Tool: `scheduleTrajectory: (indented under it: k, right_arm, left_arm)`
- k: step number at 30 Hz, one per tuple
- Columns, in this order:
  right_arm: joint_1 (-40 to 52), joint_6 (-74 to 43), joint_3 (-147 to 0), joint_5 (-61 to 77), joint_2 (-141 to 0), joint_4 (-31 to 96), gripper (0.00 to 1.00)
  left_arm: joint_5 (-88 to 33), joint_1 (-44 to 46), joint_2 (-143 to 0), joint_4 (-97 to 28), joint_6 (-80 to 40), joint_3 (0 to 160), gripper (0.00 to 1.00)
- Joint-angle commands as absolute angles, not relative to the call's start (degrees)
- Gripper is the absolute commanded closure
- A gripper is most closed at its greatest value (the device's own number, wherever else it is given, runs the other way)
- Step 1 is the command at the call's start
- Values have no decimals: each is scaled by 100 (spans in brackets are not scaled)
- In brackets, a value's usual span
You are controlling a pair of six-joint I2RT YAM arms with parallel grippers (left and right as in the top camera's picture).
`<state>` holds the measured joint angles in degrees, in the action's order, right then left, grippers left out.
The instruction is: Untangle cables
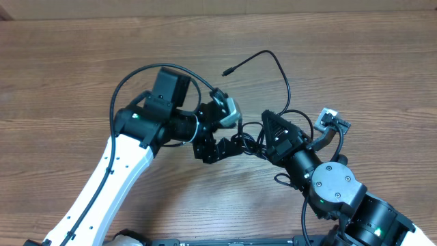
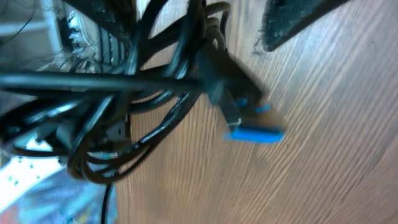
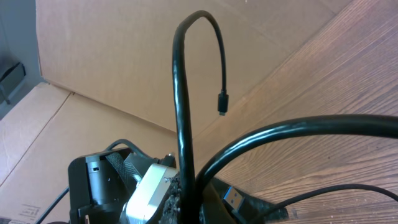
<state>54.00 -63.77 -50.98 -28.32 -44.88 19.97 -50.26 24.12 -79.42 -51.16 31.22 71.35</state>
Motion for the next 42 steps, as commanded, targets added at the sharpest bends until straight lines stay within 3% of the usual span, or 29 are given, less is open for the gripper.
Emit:
scheduleTrajectory:
  k: [1, 8, 18, 22, 30, 34, 38, 42]
  right_arm:
    - [5376, -6320, -5111, -2814, -4410, 1914, 96]
    - [5376, -6320, -5111, -2821, -4410, 1964, 96]
    - [5339, -6316, -5111, -2974, -4410, 2353, 96]
    - [5339, -6318, -5111, -3498, -4410, 3076, 96]
    - [5339, -6316, -5111, -3597, -4410, 3942, 83]
    - [5339, -6316, -5111, -3599, -4410, 4235, 65]
    - [5339, -6316, -5111, -3597, -4410, 4274, 35]
    - [5339, -6316, -5111, -3590, -4410, 4257, 18]
  left_arm:
    - [-5085, 2480, -7940, -5107, 3479, 7238, 57]
    - [-5085, 2477, -7940, -5109, 3474, 7238, 96]
    - [-5610, 2475, -7940, -5111, 3400, 7238, 96]
    - [-5662, 2453, -7940, -5116, 3057, 7238, 96]
    - [-5655, 2200, -7940, -5172, 2952, 7238, 96]
    - [-5655, 1992, -7940, -5262, 2954, 7238, 96]
    - [-5612, 1802, -7940, -5395, 2958, 7238, 96]
    - [-5395, 1717, -7940, -5533, 2958, 7238, 96]
